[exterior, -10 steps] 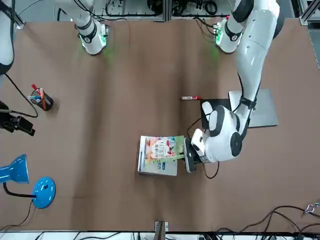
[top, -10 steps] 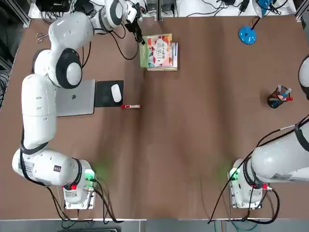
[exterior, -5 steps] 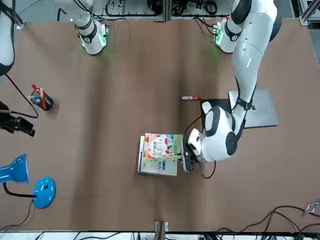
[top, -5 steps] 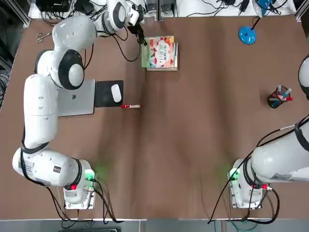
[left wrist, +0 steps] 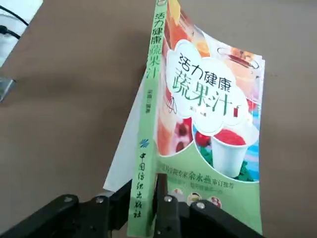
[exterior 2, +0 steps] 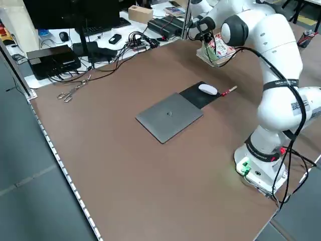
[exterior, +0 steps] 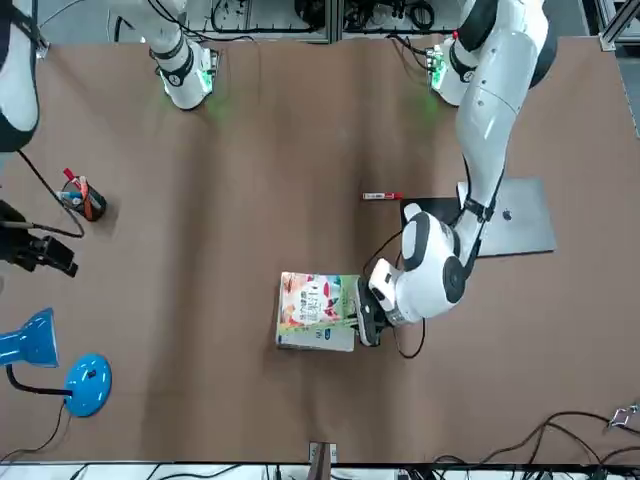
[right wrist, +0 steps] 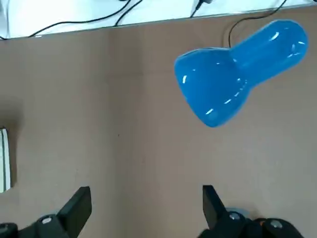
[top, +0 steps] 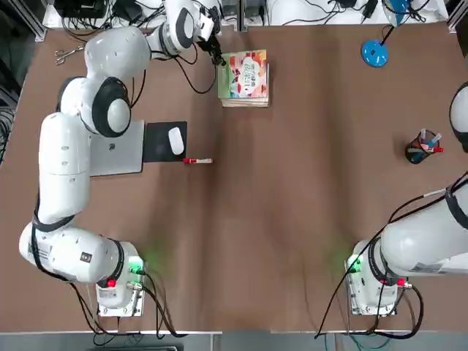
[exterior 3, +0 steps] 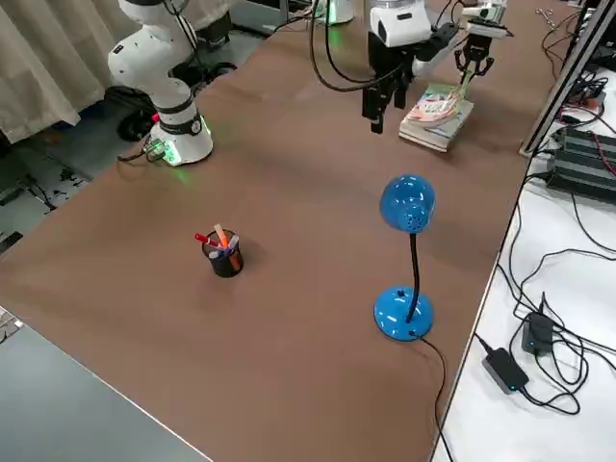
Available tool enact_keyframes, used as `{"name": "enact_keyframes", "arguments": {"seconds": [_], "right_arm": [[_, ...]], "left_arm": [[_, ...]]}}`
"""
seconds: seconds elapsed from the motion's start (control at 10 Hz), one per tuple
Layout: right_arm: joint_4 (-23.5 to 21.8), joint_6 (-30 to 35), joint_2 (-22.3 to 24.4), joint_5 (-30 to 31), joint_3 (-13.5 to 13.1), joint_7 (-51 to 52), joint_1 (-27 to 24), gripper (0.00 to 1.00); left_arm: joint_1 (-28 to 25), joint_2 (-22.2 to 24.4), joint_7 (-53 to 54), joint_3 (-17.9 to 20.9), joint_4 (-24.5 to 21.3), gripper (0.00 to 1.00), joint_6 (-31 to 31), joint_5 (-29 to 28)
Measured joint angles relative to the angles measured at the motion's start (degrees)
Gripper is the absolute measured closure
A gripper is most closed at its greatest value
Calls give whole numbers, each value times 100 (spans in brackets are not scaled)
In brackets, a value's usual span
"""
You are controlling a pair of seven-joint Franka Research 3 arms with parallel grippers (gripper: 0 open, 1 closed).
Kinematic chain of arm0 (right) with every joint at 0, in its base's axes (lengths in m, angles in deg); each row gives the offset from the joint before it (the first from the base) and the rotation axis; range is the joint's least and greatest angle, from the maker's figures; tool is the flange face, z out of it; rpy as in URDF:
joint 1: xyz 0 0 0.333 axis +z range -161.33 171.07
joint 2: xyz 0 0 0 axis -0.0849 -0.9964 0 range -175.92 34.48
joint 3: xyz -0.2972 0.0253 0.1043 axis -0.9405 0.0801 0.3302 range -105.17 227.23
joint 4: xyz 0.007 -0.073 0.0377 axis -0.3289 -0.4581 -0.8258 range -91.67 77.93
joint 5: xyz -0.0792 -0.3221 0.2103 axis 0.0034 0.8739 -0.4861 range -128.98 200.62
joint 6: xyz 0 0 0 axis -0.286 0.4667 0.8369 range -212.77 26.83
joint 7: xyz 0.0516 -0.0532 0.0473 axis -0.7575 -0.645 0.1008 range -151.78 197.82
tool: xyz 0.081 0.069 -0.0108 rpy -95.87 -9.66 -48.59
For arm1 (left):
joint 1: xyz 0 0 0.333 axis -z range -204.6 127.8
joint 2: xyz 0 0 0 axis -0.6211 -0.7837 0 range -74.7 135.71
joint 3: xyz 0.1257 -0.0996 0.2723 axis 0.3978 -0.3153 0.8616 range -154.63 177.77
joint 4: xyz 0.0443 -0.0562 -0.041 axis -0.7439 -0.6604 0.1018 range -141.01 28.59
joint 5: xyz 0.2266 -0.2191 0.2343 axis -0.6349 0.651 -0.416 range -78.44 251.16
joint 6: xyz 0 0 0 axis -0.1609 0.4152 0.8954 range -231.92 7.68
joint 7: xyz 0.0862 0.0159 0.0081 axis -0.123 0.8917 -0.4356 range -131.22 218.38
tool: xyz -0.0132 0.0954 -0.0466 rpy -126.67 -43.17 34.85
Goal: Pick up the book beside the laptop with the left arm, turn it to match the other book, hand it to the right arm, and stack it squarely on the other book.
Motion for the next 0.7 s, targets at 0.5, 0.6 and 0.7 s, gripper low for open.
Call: {"name": "enact_keyframes", "arguments": {"seconds": [0.5, 0.6, 0.7], "right_arm": [[-8, -5, -156, 2, 7, 0, 172, 1], [-9, -5, -167, 4, 8, 0, 254, 1], [-9, -5, -170, 6, 8, 0, 320, 1]], "left_arm": [[236, -18, 4, 170, 17, 81, -240, 0], [247, -18, 4, 174, 18, 81, -258, 0], [247, -19, 4, 177, 19, 80, -272, 0]]}}
